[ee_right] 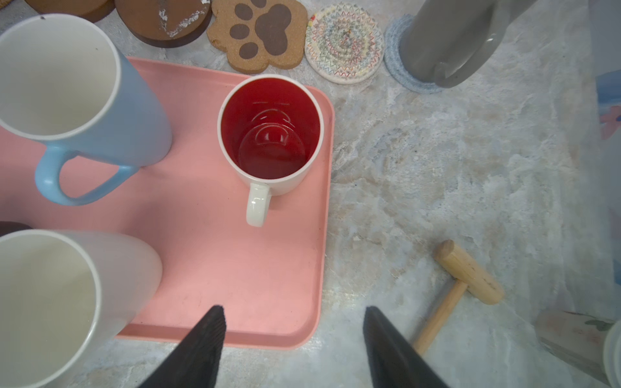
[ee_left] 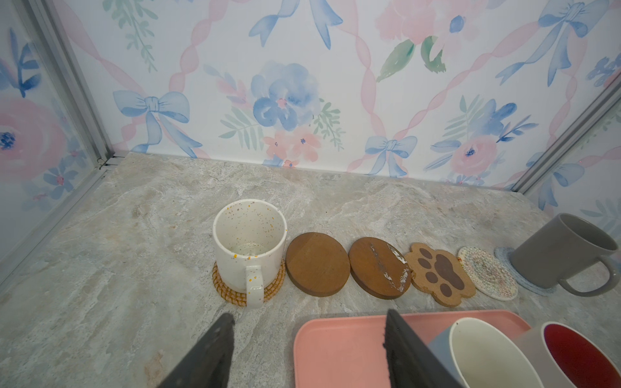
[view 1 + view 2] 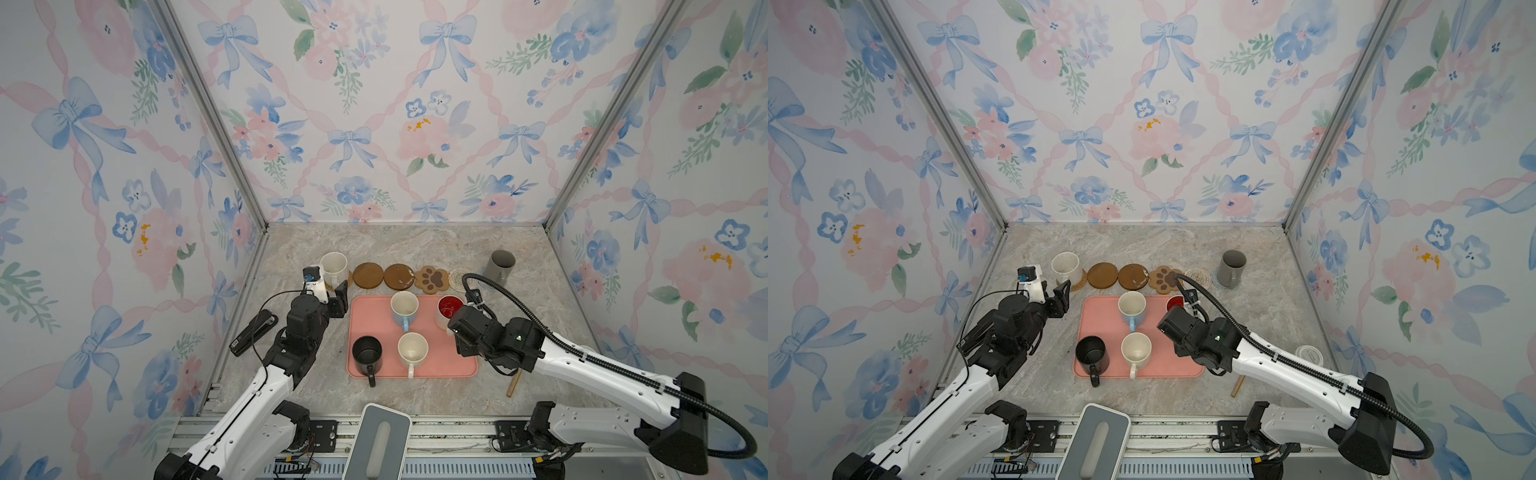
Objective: Place cups on coasters
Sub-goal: Pick up the cup from the tray.
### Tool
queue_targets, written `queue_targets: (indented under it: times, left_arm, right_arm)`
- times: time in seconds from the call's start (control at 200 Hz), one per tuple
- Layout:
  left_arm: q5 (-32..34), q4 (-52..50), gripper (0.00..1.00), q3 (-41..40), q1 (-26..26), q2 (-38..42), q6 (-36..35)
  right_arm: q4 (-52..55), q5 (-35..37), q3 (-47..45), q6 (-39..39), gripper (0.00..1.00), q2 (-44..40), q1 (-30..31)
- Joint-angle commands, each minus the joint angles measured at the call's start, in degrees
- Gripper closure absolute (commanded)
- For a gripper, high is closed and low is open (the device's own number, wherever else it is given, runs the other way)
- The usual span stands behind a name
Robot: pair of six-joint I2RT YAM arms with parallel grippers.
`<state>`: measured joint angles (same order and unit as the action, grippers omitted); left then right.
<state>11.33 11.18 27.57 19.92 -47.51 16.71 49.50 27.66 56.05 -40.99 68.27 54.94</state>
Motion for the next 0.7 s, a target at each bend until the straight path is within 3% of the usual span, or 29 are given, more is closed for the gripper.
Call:
queue_targets:
  times: [0.0, 0.35, 0.695]
  left_arm:
    - [0.7, 0.6, 0.33, -0.8, 0.4, 1.9, 0.6]
    - [0.8, -0.3, 0.33, -0.6, 0.7, 2.7, 0.8]
    - [1.1, -0.2, 0.32, 0.0, 0.8, 0.7, 0.8]
  right_arm:
    - [-5.6, -5.1, -1.1, 2.8, 0.32, 1.9, -2.6]
    - [-13.3, -12.4, -1.9, 4.6, 0.36, 10.8, -8.7]
    - [-18.6, -14.9, -1.8, 4.9, 0.42, 17.3, -12.2]
